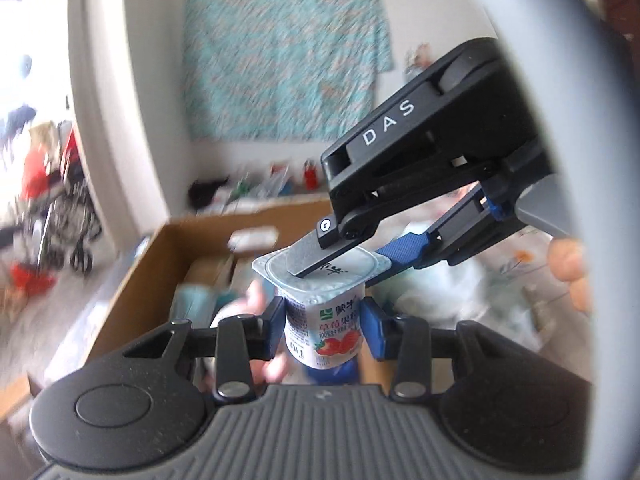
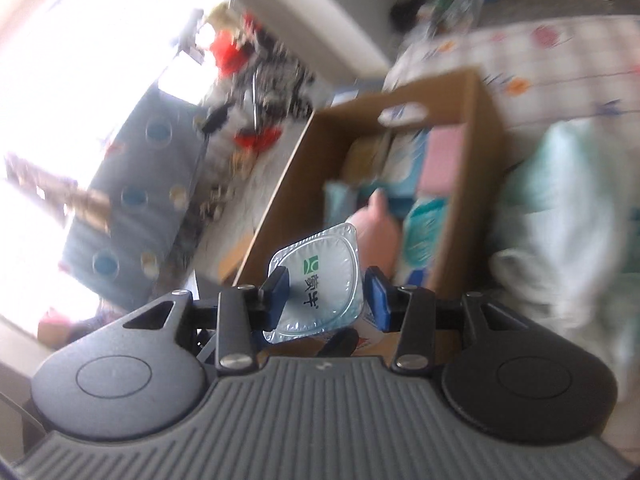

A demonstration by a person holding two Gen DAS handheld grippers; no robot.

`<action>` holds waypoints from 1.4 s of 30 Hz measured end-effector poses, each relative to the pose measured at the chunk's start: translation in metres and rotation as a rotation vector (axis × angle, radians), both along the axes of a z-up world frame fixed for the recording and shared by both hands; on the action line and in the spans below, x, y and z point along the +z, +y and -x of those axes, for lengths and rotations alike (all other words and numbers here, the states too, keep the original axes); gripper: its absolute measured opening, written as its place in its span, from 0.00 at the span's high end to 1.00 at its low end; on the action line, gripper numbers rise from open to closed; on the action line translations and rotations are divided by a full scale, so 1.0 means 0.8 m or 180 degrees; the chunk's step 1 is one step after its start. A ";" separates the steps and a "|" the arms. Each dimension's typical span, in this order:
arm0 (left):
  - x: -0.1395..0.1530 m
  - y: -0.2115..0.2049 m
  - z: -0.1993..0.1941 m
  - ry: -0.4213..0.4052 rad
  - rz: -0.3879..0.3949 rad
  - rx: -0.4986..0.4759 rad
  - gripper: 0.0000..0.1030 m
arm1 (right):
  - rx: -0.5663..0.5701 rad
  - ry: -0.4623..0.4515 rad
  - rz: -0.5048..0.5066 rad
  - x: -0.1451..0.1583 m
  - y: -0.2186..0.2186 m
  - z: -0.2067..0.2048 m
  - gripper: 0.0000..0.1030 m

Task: Organize soft objects
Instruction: 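Lower the yogurt cup into the box and open both grippers, then move both grippers back over the bed to the orange-striped cloth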

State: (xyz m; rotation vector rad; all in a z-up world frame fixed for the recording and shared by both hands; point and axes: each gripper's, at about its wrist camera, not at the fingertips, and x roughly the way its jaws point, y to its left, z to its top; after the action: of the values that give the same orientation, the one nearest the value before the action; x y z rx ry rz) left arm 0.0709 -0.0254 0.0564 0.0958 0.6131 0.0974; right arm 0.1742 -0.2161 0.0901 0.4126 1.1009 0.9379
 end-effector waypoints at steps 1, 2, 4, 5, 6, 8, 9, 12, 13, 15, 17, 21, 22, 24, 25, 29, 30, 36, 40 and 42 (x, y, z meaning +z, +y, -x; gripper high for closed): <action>-0.004 0.007 -0.001 0.0071 0.0059 0.0029 0.59 | 0.0076 0.0029 0.0066 -0.004 0.015 0.001 0.59; -0.008 0.013 -0.002 0.0145 0.0119 0.0049 0.59 | 0.0145 0.0061 0.0137 -0.008 0.031 0.002 0.59; -0.017 0.023 -0.008 0.0296 0.0250 0.0061 0.59 | 0.0264 0.0124 0.0290 -0.017 0.052 0.005 0.58; -0.022 0.026 -0.010 0.0366 0.0314 0.0052 0.59 | 0.0316 0.0154 0.0369 -0.021 0.060 0.006 0.58; -0.027 0.029 -0.010 0.0433 0.0375 0.0037 0.59 | 0.0366 0.0181 0.0457 -0.025 0.067 0.007 0.58; -0.035 0.035 -0.009 0.0562 0.0485 -0.0016 0.59 | 0.0443 0.0233 0.0596 -0.033 0.074 0.016 0.56; -0.039 0.035 -0.011 0.0634 0.0529 -0.0036 0.59 | 0.0468 0.0268 0.0654 -0.037 0.076 0.017 0.56; -0.050 0.039 -0.007 0.0797 0.0589 -0.0084 0.58 | 0.0555 0.0352 0.0755 -0.043 0.080 0.022 0.51; -0.053 0.042 -0.007 0.0865 0.0612 -0.0096 0.58 | 0.0569 0.0383 0.0814 -0.046 0.081 0.023 0.45; -0.058 0.045 -0.008 0.0987 0.0699 -0.0118 0.55 | 0.0598 0.0447 0.0891 -0.051 0.084 0.023 0.40; -0.062 0.048 -0.007 0.1087 0.0781 -0.0122 0.53 | 0.0621 0.0467 0.0928 -0.056 0.085 0.022 0.41; -0.064 0.064 0.009 0.1067 0.0826 -0.0149 0.43 | 0.0631 0.0524 0.0906 -0.058 0.089 0.018 0.35; -0.061 0.064 0.011 0.1042 0.0819 -0.0162 0.41 | 0.0628 0.0530 0.0897 -0.059 0.090 0.017 0.33; -0.063 0.068 0.007 0.1009 0.0813 -0.0174 0.38 | 0.0613 0.0520 0.0887 -0.057 0.090 0.016 0.29; -0.061 0.068 0.007 0.0999 0.0801 -0.0172 0.37 | 0.0601 0.0518 0.0880 -0.058 0.090 0.014 0.28; -0.062 0.068 0.003 0.0959 0.0703 -0.0146 0.35 | 0.0553 0.0514 0.0814 -0.058 0.085 0.012 0.27; -0.063 0.069 0.002 0.0957 0.0701 -0.0156 0.34 | 0.0541 0.0524 0.0776 -0.058 0.083 0.012 0.27; -0.055 0.064 0.004 0.0782 0.0659 -0.0233 0.20 | 0.0378 0.0307 0.0511 -0.046 0.061 0.016 0.25; -0.042 0.049 0.013 0.0458 0.0559 -0.0384 0.10 | 0.0105 0.0040 0.0265 -0.037 0.039 0.018 0.23; -0.037 0.038 0.017 0.0344 0.0498 -0.0488 0.09 | -0.0060 -0.0034 0.0189 -0.036 0.028 0.016 0.23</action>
State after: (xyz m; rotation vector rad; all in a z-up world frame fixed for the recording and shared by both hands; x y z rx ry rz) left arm 0.0575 0.0054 0.0271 -0.0036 0.7170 -0.1049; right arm 0.1610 -0.1939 0.0612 0.3682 1.1107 0.8878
